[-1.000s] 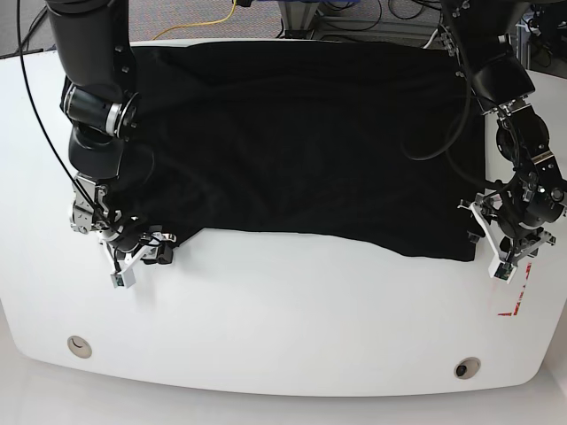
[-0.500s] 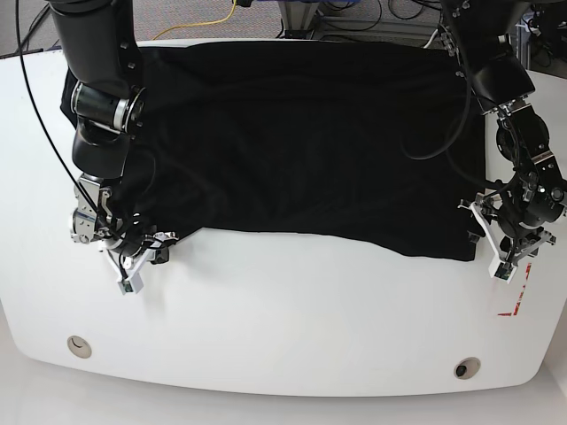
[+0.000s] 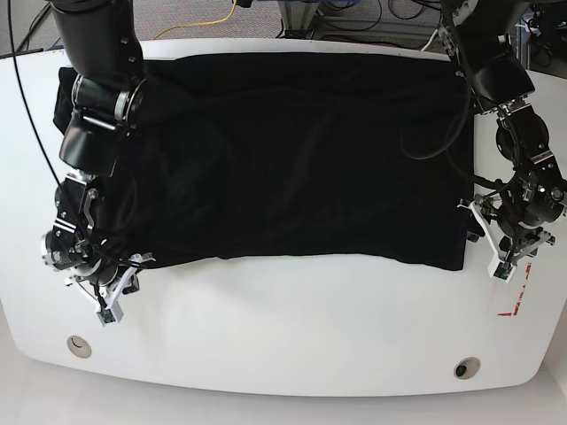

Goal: Layout the t-shirt on the table in an organized manner, then fold the t-shirt properly

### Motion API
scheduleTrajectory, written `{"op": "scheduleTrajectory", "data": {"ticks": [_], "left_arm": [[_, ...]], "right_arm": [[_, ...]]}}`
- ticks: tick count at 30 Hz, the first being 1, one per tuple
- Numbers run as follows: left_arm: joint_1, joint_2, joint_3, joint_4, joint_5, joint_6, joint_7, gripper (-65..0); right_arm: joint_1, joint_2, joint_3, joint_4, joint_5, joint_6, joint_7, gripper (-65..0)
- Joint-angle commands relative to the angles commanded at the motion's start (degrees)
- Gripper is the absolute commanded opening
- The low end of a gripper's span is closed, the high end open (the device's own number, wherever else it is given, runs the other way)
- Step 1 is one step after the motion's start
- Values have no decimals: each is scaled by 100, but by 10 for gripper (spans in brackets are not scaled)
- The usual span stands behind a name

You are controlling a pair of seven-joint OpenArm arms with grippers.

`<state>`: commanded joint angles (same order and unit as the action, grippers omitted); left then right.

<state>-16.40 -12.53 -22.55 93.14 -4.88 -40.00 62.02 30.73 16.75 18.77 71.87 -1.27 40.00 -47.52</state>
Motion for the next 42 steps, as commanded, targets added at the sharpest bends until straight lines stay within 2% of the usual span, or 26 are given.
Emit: {"op": "scheduleTrajectory", "data": {"ticks": [9,15,16,18,20,23,26,27,29,33,42], "left_arm": [[9,9,0,0,0,0,0,-304],[9,18,0,0,0,0,0,-304],[9,18,0,0,0,0,0,-304],[9,18,0,0,0,0,0,-304],[9,18,0,0,0,0,0,-304],[79,18,9,0,0,0,-9,-304],[105,18,18,0,0,0,-9,-304],[114,18,18,0,0,0,-9,-304],[114,18,18,0,-9,0,-9,-304],[123,18,18,0,-9,0,-9,-304],[123,26,18,0,-9,0,-9,-304]], "right_arm": [[-1037,-35,0,1996,0,0,-1125,-642],[-1785,-290,0,2690,-26,0,-1266,-625],[-1864,-299,0,2743,-18,0,-1266,-607],[-2031,-343,0,2813,-9,0,-1266,-522],[-2092,-413,9,2822,-18,0,-1266,-415],[-2127,-457,18,2822,-35,0,-1257,-220],[-2110,-457,141,2787,-9,0,-1257,-75],[-2092,-466,176,2787,-9,0,-1248,-49],[-2048,-545,264,2760,0,0,-1231,-11],[-1846,-580,299,2514,-35,0,-993,-8],[-1521,-475,299,1292,0,0,-352,-8]]}}
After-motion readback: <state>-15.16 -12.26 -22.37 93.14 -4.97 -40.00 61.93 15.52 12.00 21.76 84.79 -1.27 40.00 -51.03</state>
